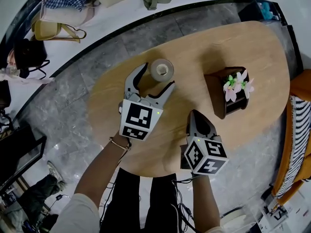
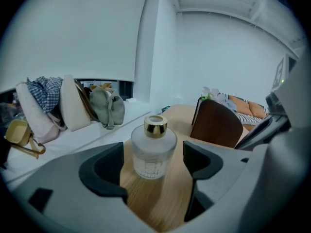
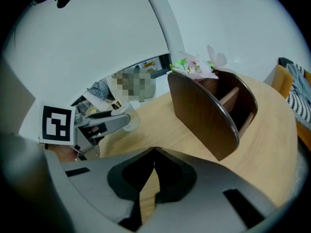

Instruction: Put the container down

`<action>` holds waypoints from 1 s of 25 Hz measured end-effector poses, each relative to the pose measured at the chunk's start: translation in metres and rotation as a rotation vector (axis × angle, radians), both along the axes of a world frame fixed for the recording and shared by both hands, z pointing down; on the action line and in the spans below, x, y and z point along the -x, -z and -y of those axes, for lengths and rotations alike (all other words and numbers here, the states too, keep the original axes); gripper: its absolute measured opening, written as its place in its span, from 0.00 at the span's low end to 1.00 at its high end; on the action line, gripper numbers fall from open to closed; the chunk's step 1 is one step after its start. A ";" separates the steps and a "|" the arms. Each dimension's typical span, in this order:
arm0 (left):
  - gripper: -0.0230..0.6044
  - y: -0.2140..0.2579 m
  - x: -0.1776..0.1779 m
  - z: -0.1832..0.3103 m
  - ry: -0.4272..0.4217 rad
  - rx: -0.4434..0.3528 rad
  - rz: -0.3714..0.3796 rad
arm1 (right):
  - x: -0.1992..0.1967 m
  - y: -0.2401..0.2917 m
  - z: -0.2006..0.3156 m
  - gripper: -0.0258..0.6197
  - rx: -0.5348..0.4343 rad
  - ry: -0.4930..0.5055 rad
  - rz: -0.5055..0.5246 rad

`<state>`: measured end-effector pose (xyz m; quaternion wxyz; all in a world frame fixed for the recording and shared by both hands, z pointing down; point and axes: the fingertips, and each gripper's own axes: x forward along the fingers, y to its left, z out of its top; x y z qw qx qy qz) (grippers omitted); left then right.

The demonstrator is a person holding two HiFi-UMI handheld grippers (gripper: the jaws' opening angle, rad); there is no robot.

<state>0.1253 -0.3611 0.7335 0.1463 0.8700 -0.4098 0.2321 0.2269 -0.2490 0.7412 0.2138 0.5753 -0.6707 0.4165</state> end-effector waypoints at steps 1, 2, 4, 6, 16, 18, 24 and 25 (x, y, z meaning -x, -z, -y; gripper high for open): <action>0.63 0.003 0.004 -0.005 0.006 0.005 -0.008 | 0.000 0.000 -0.002 0.08 0.000 -0.002 -0.002; 0.63 0.006 0.007 -0.010 0.009 0.010 -0.015 | 0.001 0.001 -0.005 0.08 0.001 -0.006 -0.003; 0.63 0.012 0.014 -0.022 0.011 0.025 -0.027 | 0.003 0.003 -0.011 0.08 0.002 -0.015 -0.005; 0.63 0.016 0.020 -0.033 0.018 0.051 -0.042 | 0.005 0.004 -0.017 0.08 0.004 -0.026 -0.005; 0.63 0.104 0.053 -0.098 0.101 0.187 -0.210 | 0.027 0.060 -0.061 0.08 0.013 -0.066 -0.021; 0.63 0.127 0.057 -0.111 0.083 0.184 -0.203 | 0.031 0.080 -0.069 0.08 0.003 -0.071 -0.025; 0.43 0.198 0.078 -0.148 0.088 0.163 -0.193 | 0.050 0.160 -0.087 0.08 -0.067 -0.092 -0.017; 0.42 0.210 0.081 -0.153 0.092 0.161 -0.196 | 0.053 0.174 -0.090 0.08 -0.082 -0.094 -0.018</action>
